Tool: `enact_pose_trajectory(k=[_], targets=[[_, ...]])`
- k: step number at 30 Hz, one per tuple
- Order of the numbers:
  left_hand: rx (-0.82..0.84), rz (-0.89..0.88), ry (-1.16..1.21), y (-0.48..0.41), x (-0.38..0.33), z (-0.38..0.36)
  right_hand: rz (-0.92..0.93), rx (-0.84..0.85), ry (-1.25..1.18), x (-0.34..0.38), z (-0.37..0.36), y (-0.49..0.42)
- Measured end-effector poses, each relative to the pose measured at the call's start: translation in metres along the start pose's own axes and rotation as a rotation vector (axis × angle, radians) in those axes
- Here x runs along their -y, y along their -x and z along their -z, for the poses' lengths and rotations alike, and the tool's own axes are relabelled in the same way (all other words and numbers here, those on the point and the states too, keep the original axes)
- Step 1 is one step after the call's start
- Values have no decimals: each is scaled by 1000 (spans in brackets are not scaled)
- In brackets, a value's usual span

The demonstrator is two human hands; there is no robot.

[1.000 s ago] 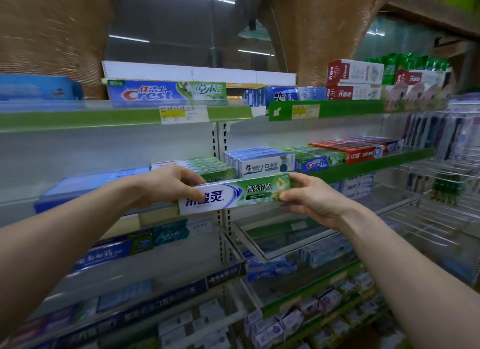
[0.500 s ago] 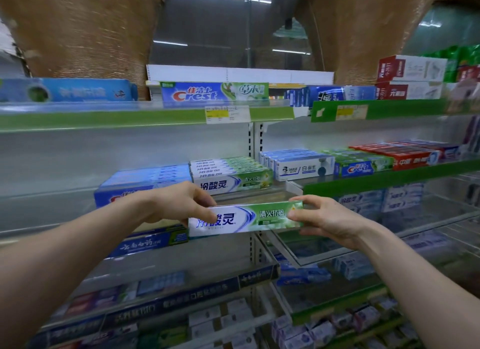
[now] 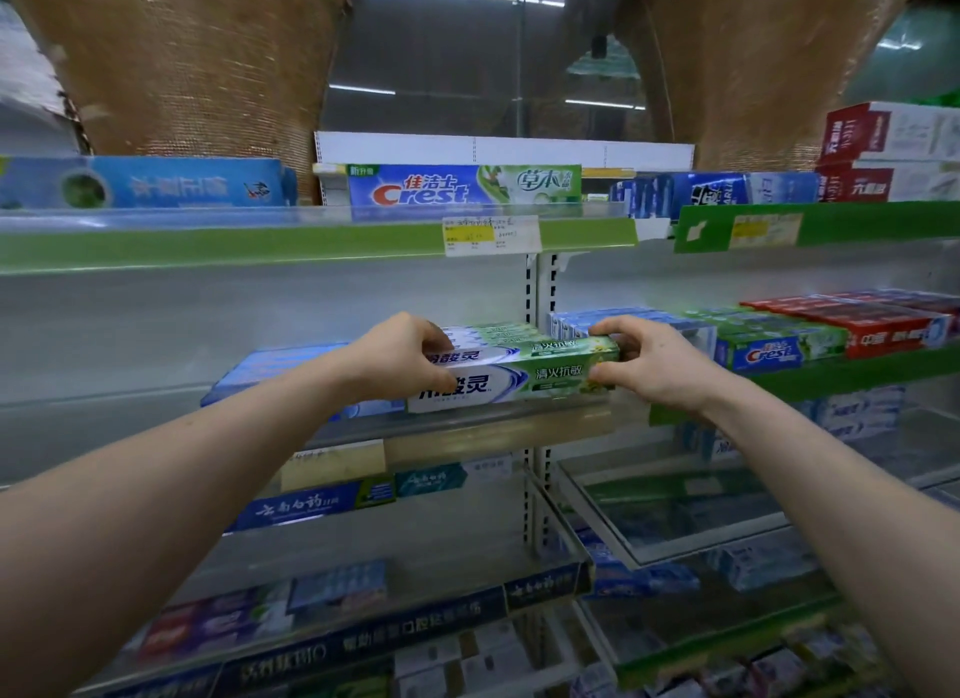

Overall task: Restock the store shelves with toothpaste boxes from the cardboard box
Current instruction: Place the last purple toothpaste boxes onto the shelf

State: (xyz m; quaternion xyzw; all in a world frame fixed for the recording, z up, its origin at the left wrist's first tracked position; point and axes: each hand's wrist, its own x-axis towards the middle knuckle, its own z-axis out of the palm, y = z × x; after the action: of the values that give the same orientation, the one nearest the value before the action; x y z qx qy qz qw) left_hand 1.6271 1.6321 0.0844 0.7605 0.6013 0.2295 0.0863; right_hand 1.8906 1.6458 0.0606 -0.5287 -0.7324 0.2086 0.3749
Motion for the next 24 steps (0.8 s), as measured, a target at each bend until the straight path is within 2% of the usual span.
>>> enact_pose_trajectory(k=[16,24], targets=[[-76,43,-162,-25,16,-22,-21,13,138,-15,-22,-34],[-151,22,-260,-24,10,-38,-1,-70,313,-21,-31,-30]])
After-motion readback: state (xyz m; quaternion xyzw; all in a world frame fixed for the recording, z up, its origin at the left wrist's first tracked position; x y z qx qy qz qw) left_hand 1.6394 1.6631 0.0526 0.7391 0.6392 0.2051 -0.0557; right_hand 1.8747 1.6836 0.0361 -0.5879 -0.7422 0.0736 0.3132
